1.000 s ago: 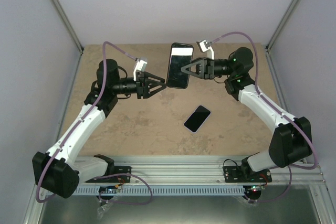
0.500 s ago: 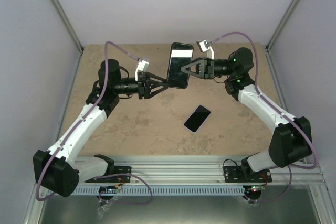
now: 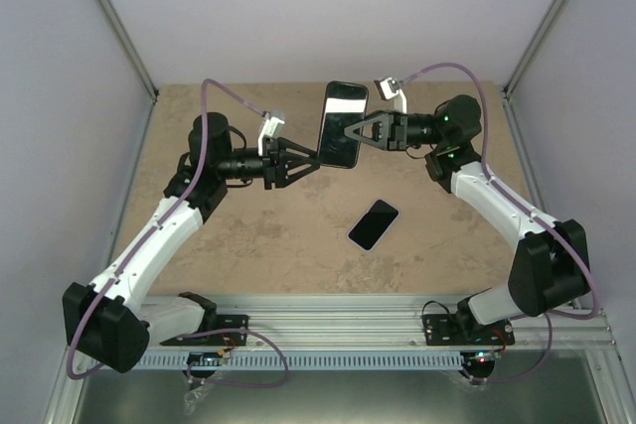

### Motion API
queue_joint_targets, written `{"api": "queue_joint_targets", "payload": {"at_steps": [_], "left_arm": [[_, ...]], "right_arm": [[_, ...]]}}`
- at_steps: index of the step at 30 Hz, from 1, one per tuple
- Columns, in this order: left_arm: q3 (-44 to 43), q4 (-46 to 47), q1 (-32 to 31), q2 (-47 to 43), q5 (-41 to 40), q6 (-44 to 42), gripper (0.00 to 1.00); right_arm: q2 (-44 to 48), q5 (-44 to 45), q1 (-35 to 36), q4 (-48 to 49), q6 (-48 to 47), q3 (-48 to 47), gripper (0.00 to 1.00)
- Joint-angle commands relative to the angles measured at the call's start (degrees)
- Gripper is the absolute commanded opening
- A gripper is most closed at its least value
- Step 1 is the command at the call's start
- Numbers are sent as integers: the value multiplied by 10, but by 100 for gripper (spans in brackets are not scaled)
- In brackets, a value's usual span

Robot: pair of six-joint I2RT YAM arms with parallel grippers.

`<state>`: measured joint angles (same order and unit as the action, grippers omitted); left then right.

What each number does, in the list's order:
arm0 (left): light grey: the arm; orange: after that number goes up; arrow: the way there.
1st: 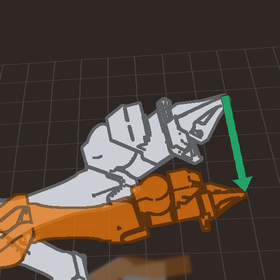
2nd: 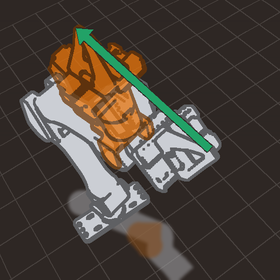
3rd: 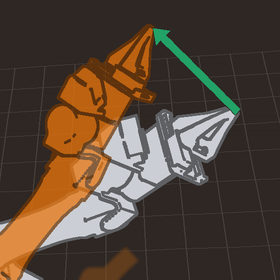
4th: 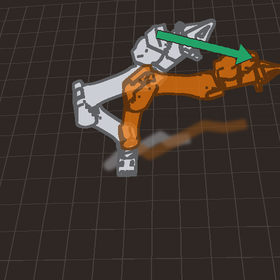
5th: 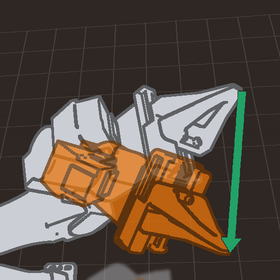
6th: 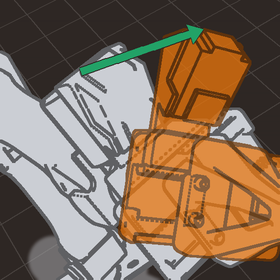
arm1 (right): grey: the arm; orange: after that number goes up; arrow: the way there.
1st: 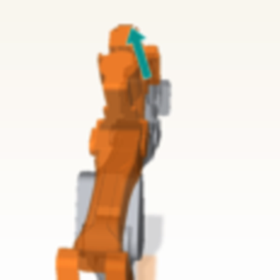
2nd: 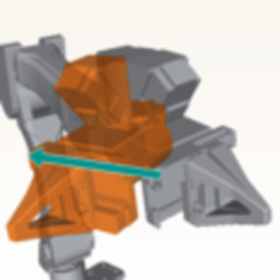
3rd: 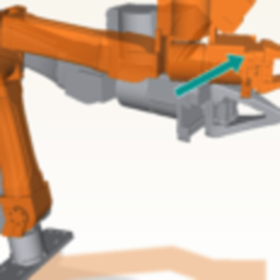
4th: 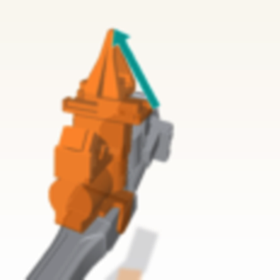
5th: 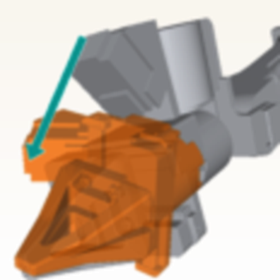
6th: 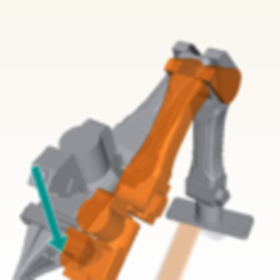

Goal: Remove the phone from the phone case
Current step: Remove the phone case from the phone.

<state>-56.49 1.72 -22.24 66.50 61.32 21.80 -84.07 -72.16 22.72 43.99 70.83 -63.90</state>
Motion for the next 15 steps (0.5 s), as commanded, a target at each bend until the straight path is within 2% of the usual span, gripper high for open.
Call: {"api": "queue_joint_targets", "payload": {"at_steps": [1,15], "left_arm": [[14,-28,1,14,-48,-22,42],[4,-58,2,28,-98,-41,38]], "right_arm": [[13,-1,4,102,58,0,0],[14,-5,9,174,113,12,0]]}}
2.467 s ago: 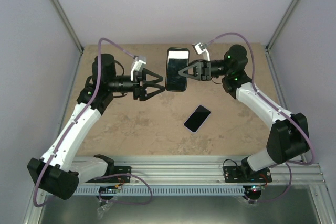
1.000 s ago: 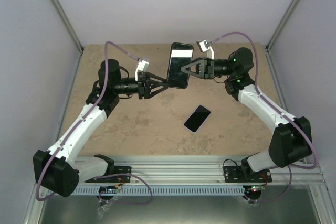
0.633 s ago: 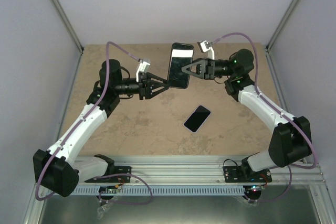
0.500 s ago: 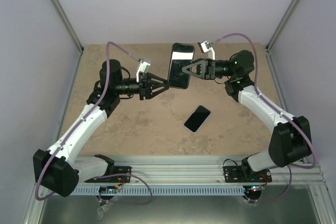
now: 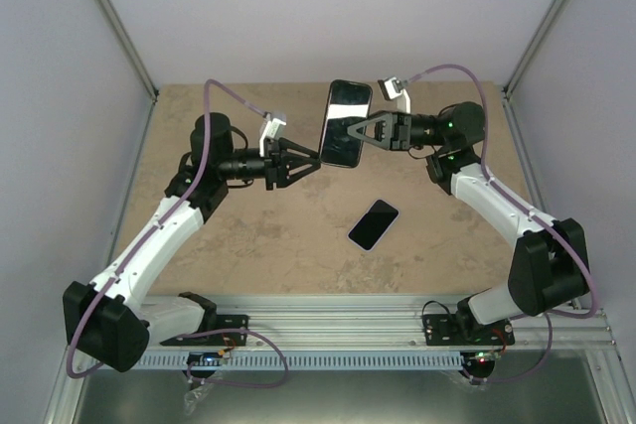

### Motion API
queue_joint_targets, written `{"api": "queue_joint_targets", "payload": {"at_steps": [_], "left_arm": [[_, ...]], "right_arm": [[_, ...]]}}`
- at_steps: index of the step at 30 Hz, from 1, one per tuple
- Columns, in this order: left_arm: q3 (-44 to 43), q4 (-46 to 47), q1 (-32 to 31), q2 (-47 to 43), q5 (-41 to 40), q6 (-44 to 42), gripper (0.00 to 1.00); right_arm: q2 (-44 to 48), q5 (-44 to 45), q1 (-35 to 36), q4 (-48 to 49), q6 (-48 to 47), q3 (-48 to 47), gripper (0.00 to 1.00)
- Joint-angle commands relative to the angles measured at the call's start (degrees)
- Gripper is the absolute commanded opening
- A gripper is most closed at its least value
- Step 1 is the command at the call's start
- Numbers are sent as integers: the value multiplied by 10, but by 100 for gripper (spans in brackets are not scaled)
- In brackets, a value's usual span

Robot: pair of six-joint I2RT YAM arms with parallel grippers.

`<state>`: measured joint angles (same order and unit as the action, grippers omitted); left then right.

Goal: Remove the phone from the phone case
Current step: Remove the phone case from the phone.

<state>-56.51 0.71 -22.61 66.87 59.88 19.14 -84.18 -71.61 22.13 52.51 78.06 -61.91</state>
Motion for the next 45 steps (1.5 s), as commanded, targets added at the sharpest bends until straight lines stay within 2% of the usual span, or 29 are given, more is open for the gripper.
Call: {"api": "queue_joint_targets", "payload": {"at_steps": [1,11,20,26,32,39,45], "left_arm": [[4,-47,6,25,-85,-15,38],[1,-49,6,25,-82,-16,40],[6,-17,28,-16,94,-11,59],[1,-2,27,-21,99,13,66],[-9,38,14,-11,91,50,67],[-35,-16,-11,6,79,-2,68],[-33,-13,-10,12,52,4,57]], "right_arm": [[15,-10,16,92,42,-7,1],[14,-15,19,99,38,-6,1],[28,-24,6,94,22,2,1],[23,-6,4,65,9,8,1],[20,-3,4,53,2,12,1],[17,-1,5,51,1,13,1],[18,-3,5,62,11,11,1]]}}
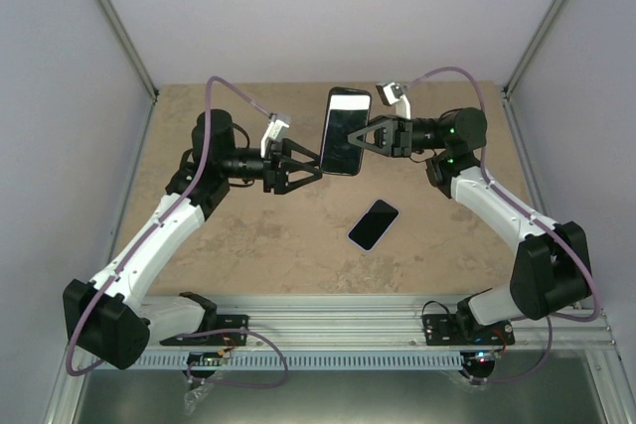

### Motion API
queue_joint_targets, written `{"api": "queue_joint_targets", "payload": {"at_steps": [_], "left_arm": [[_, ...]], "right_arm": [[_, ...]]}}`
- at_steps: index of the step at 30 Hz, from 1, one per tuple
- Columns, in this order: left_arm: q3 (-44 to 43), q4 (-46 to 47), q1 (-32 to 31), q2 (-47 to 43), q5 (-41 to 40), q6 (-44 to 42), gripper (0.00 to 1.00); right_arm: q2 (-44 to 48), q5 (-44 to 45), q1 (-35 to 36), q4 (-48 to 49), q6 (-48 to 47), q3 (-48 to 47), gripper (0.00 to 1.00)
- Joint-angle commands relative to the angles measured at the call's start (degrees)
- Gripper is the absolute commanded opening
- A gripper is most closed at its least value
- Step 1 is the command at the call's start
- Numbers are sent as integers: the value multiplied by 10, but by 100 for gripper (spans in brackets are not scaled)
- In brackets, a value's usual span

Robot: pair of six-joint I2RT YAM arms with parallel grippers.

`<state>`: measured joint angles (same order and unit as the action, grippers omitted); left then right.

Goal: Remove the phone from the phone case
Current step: Remove the phone case from the phone.

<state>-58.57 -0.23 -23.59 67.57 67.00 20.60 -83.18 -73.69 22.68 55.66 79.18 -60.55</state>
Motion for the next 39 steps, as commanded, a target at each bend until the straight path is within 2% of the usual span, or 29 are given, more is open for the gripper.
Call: {"api": "queue_joint_targets", "payload": {"at_steps": [1,8,21,39], "left_arm": [[-9,-2,4,6,-21,-9,56],[22,32,27,2,-53,19,49],[13,8,29,19,-105,24,45],[5,22,43,47,-121,57,43]], "right_arm": [[8,17,0,34,2,-2,1],[12,11,1,71,30,3,1],[9,-9,27,120,48,0,0],[2,-49,72,194,81,10,0]]}}
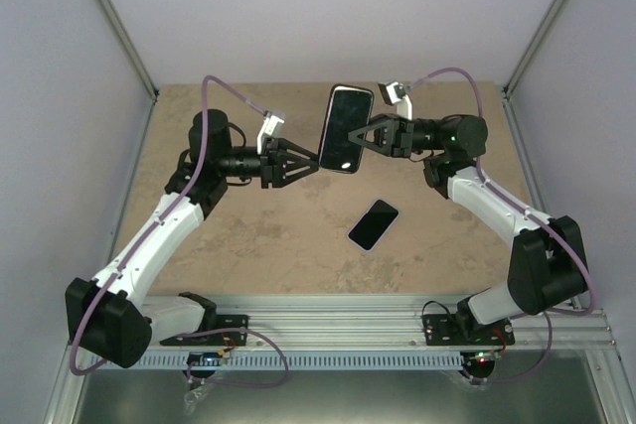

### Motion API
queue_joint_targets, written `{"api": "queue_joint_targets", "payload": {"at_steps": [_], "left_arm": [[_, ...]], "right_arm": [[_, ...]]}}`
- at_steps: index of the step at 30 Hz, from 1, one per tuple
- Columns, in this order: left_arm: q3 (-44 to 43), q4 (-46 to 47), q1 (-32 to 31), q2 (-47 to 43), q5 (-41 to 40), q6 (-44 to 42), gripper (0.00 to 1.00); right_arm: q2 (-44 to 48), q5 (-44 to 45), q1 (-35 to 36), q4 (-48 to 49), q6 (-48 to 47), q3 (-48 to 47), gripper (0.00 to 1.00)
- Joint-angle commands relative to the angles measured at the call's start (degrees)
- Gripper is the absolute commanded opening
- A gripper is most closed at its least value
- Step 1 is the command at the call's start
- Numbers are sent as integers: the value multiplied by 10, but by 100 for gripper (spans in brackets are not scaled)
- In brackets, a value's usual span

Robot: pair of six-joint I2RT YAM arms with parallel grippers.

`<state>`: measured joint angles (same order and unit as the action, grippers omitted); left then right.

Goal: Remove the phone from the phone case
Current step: Remove the phone case from the phone.

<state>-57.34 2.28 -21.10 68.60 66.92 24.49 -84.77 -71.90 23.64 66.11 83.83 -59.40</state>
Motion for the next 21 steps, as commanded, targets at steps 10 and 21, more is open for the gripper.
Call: {"api": "queue_joint_targets", "payload": {"at_steps": [10,21], "left_arm": [[-8,7,19,34,-119,27,43],[-25,3,19,42,-117,19,43]], "right_arm": [[23,-98,91,51,-17,20,1],[31,-127,110,-70,-119,41,1]]}}
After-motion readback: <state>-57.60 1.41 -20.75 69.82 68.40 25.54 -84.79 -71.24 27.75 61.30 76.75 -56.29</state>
